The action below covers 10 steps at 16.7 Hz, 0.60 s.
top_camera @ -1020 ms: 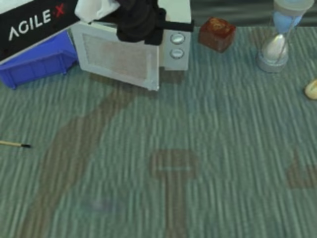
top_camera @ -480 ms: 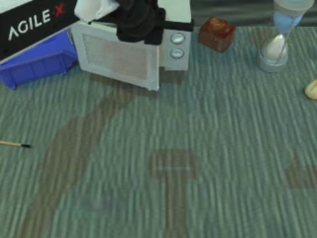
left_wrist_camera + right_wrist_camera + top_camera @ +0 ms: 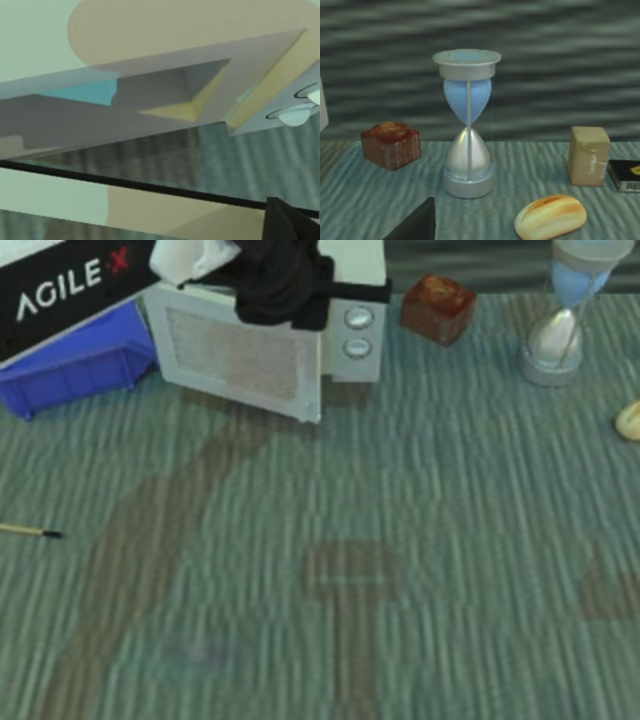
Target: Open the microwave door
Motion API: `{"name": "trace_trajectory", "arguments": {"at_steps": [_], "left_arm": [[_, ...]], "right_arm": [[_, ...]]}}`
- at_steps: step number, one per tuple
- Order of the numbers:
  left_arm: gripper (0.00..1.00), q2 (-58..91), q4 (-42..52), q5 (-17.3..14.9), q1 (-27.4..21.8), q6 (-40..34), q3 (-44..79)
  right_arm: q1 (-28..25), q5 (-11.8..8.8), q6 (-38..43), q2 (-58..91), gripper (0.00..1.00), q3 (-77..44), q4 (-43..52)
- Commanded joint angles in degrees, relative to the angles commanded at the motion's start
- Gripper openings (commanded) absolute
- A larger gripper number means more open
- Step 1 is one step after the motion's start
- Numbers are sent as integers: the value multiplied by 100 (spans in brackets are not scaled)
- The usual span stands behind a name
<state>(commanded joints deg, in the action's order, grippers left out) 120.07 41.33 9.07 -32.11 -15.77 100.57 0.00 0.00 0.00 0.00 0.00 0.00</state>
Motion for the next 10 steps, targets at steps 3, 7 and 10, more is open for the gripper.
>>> {"name": "trace_trajectory", "arguments": {"at_steps": [3,7,10], "left_arm": [[0,0,0,0,0,0,0],[0,-332,-127,-69,45,135,174],[0,-398,-207,-213,94,397,-342]], "right_arm": [[0,0,0,0,100,0,0],[0,0,0,0,100,0,0],[0,0,0,0,100,0,0]]}}
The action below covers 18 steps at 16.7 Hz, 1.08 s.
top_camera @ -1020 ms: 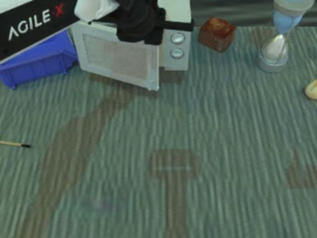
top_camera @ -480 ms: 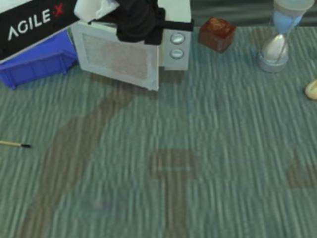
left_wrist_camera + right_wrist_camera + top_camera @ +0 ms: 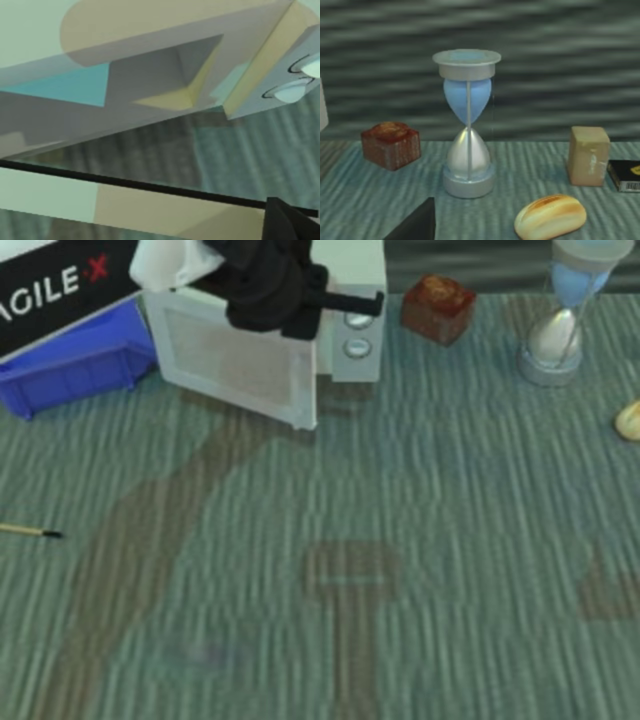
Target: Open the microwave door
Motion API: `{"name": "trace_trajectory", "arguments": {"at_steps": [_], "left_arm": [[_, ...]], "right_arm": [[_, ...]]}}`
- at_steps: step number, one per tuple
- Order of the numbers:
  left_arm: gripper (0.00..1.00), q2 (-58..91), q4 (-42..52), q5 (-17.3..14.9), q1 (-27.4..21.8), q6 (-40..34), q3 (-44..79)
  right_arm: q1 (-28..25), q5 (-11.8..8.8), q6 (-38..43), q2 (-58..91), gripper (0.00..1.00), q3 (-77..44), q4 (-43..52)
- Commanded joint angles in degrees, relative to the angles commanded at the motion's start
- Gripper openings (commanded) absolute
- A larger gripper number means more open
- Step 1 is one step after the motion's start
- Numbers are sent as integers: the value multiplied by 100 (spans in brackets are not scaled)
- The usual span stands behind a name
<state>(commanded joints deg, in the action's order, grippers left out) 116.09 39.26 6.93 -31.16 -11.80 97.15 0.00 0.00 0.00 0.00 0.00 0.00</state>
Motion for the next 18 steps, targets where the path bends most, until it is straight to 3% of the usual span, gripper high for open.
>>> {"name": "trace_trajectory", "arguments": {"at_steps": [4,18], "left_arm": [[0,-106,-132,-158,42,270,-419],[0,-107,-133,-159,43,271,-420]], "right_arm": [[0,0,0,0,100,0,0],[0,0,0,0,100,0,0]]}}
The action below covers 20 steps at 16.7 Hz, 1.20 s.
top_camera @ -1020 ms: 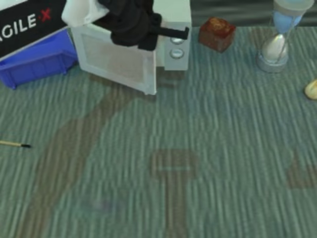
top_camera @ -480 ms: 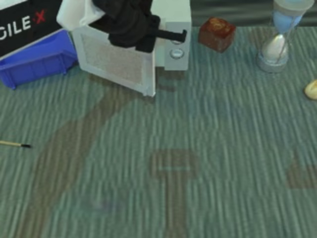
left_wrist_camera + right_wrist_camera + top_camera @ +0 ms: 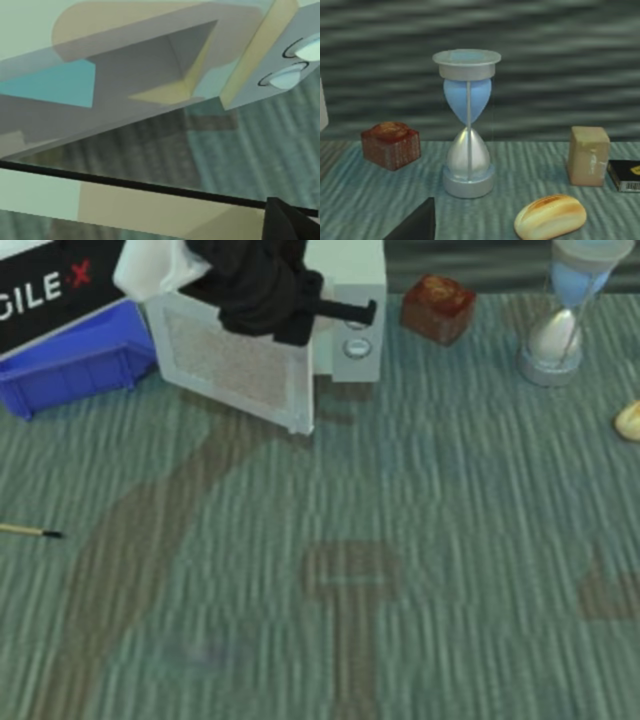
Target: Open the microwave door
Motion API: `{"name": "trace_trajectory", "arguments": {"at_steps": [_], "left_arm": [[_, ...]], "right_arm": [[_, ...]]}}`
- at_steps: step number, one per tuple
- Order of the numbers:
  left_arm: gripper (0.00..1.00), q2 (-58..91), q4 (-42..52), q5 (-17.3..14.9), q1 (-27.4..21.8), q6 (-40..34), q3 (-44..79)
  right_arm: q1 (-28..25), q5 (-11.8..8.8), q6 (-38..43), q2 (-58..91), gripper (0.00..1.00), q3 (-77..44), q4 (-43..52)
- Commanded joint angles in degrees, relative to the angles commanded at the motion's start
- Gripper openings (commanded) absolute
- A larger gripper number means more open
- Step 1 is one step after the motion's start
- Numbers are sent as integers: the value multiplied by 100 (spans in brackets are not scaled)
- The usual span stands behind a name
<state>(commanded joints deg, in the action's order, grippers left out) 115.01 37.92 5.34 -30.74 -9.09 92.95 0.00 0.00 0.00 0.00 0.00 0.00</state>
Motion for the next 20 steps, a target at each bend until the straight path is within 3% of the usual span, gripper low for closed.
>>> {"name": "trace_trajectory", "arguments": {"at_steps": [12,20], "left_arm": [[0,-269,-63,-16,7,13,364],[0,-432,-222,-394,178,684,-615]], "right_arm": [[0,0,0,0,100,0,0],[0,0,0,0,100,0,0]]}}
